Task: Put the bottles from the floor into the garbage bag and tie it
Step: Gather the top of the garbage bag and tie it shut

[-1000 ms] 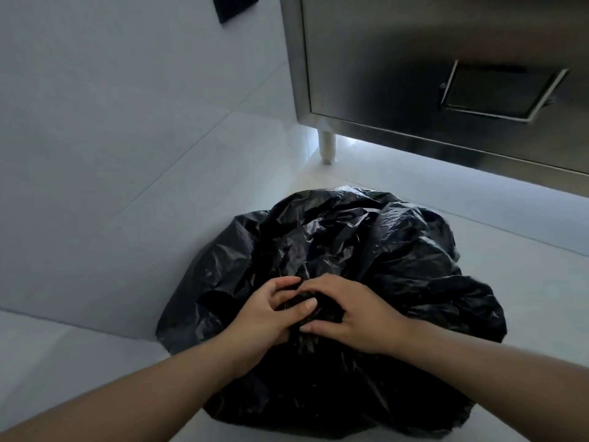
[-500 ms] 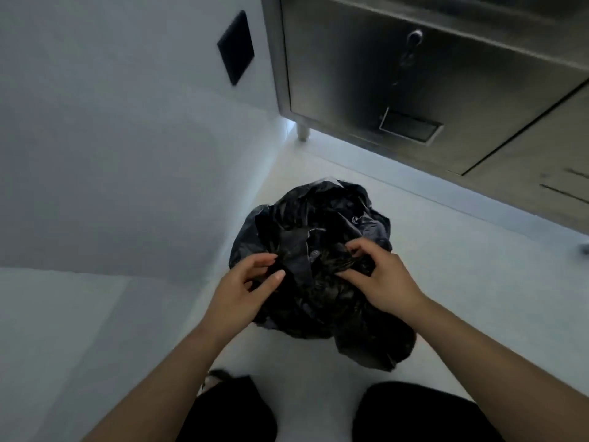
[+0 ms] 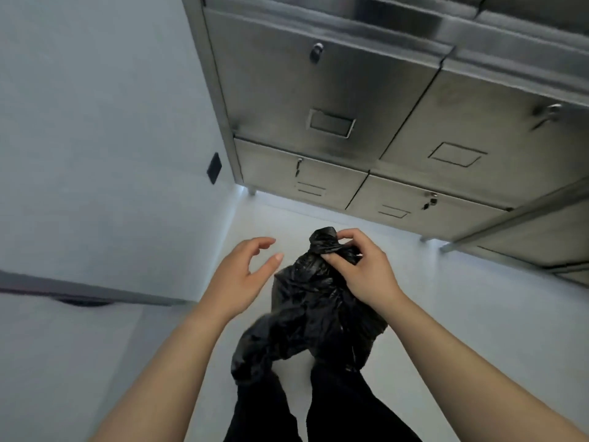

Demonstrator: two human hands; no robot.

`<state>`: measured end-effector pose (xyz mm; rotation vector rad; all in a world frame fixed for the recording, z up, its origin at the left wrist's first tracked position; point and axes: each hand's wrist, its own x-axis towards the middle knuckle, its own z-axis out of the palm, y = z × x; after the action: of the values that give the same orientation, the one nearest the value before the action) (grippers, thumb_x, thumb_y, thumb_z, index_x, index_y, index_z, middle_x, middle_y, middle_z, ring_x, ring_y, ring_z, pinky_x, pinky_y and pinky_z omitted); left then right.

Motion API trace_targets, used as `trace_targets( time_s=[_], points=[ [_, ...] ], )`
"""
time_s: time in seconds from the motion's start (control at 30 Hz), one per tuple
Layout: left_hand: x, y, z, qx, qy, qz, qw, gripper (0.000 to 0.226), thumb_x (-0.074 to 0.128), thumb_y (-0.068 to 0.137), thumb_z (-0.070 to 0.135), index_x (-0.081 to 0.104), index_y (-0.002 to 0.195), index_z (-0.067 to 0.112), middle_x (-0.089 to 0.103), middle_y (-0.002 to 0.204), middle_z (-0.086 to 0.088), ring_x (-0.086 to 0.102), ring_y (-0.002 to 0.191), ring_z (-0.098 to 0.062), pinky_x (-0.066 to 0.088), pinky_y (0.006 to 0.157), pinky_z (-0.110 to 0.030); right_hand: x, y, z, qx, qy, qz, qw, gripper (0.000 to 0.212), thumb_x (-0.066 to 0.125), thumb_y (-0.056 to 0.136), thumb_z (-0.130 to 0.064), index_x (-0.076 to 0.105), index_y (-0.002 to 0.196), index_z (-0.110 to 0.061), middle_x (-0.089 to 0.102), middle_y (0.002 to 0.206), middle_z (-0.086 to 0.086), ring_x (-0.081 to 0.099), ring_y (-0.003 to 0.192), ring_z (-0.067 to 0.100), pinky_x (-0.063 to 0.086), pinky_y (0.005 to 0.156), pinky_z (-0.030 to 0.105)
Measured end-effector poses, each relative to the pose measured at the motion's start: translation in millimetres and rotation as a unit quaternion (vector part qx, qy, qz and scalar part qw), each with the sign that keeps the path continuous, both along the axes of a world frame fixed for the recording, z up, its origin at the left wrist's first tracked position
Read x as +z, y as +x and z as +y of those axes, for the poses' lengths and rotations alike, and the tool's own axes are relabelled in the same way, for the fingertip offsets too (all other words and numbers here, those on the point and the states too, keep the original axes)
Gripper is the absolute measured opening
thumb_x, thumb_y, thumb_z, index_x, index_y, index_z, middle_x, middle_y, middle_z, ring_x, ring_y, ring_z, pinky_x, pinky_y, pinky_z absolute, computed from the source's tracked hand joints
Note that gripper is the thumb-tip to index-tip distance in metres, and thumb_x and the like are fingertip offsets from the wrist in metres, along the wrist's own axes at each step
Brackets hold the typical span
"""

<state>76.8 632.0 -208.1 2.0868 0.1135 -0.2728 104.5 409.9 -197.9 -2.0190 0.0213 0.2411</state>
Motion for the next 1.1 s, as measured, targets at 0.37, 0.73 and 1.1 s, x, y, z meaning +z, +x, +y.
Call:
trace_targets(
  time_s=[0.37,0.73,1.1],
  points=[
    [83,27,-94,-0.257,-0.057,-0.042,0.964,0.052,0.039,0.069,0.077,0.051,0.112,0.05,0.054,0.12,0.025,0.049,0.114,0.006,0.034,0.082,-0.012,76,-123,-80,-0.261,-0.004,-0.046,0.964,0.021,0.075,0.076,-0.025,0.063,0.079,-0.042,0.068,0.082,-0.023,0.062,0.078,-0.005,0.041,0.067,0.005],
    [102,-13,-298,-0.523,0.027,-0.096,0.847,0.058,0.036,0.071,0.075,0.049,0.118,0.044,0.05,0.117,0.026,0.047,0.109,0.006,0.036,0.078,-0.014,95,-246,-233,-0.535,0.003,-0.092,0.84,0.019,0.073,0.077,-0.016,0.063,0.08,-0.033,0.068,0.082,-0.013,0.059,0.074,-0.008,0.04,0.066,0.004],
    [153,-36,-535,-0.629,0.118,-0.266,0.721,0.051,0.044,0.087,0.058,0.049,0.127,0.027,0.051,0.131,0.007,0.049,0.117,-0.01,0.039,0.088,-0.025,138,-314,-398,-0.633,0.003,-0.161,0.758,0.023,0.074,0.077,-0.02,0.062,0.072,-0.04,0.066,0.075,-0.015,0.057,0.064,-0.011,0.04,0.057,0.003]
  ],
)
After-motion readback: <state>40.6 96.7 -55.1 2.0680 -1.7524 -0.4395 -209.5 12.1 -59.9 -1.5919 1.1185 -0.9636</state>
